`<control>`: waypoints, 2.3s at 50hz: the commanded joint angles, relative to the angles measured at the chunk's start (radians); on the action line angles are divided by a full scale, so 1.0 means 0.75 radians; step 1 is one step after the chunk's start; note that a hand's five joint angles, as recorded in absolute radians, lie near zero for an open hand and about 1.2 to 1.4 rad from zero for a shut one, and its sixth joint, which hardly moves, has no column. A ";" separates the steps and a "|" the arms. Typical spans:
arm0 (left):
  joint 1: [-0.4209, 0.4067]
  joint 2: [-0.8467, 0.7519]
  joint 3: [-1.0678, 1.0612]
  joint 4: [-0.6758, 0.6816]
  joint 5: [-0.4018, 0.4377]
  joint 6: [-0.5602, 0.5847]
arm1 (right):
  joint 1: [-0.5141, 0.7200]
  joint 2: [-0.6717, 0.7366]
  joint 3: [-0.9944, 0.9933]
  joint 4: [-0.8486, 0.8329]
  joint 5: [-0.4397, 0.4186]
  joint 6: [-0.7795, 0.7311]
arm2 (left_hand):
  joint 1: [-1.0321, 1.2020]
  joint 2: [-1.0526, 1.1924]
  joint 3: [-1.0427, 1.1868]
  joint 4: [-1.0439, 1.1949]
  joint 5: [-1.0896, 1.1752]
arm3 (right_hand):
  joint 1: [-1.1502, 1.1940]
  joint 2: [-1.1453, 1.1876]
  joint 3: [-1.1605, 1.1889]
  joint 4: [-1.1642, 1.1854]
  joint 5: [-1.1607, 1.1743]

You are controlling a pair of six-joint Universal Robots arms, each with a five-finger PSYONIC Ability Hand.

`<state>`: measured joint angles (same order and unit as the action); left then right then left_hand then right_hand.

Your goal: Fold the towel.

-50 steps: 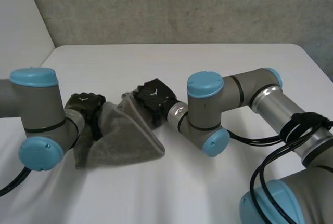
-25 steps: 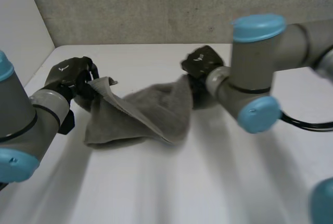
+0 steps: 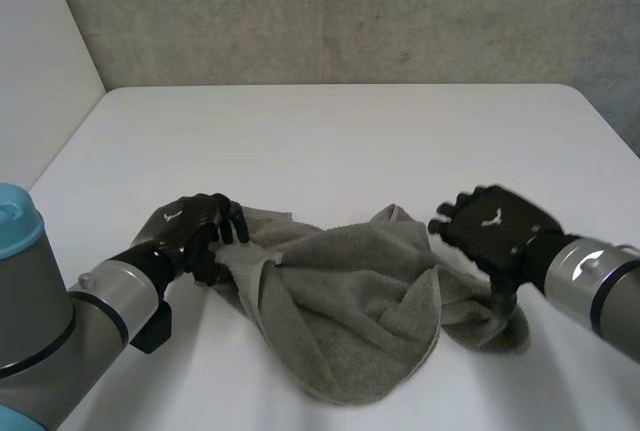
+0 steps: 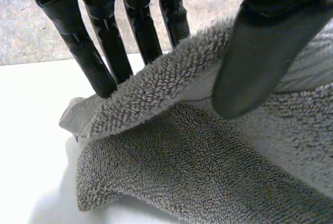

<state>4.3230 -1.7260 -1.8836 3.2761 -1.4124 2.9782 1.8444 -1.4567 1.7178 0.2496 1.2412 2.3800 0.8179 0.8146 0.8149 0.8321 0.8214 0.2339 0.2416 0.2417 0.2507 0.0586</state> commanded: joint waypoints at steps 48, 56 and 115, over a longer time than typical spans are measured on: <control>0.022 0.137 -0.471 0.334 0.212 1.275 | -0.091 0.515 -0.409 0.412 -0.221 0.269 | -0.747 -0.743 -0.743 -0.766 -0.985 | 1.448 1.438 1.438 1.425 1.449; 0.018 0.089 -0.471 0.324 0.216 1.379 | -0.089 0.515 -0.427 0.412 -0.189 0.171 | -0.026 -0.022 -0.022 -0.045 -0.264 | 1.550 1.540 1.539 1.527 1.551; 0.241 -0.120 -0.192 0.586 -0.121 0.467 | 0.052 0.335 -0.104 -0.360 0.270 0.140 | 0.771 0.776 0.775 0.752 0.534 | -0.079 -0.089 -0.090 -0.102 -0.078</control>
<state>4.4803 -1.8351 -1.9768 3.7202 -1.5036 3.2553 1.8883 -1.1857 1.6068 -0.0930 1.4467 2.5129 1.4197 1.5013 1.5431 1.5082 1.4826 0.9869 0.9781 0.9948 0.9901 0.8046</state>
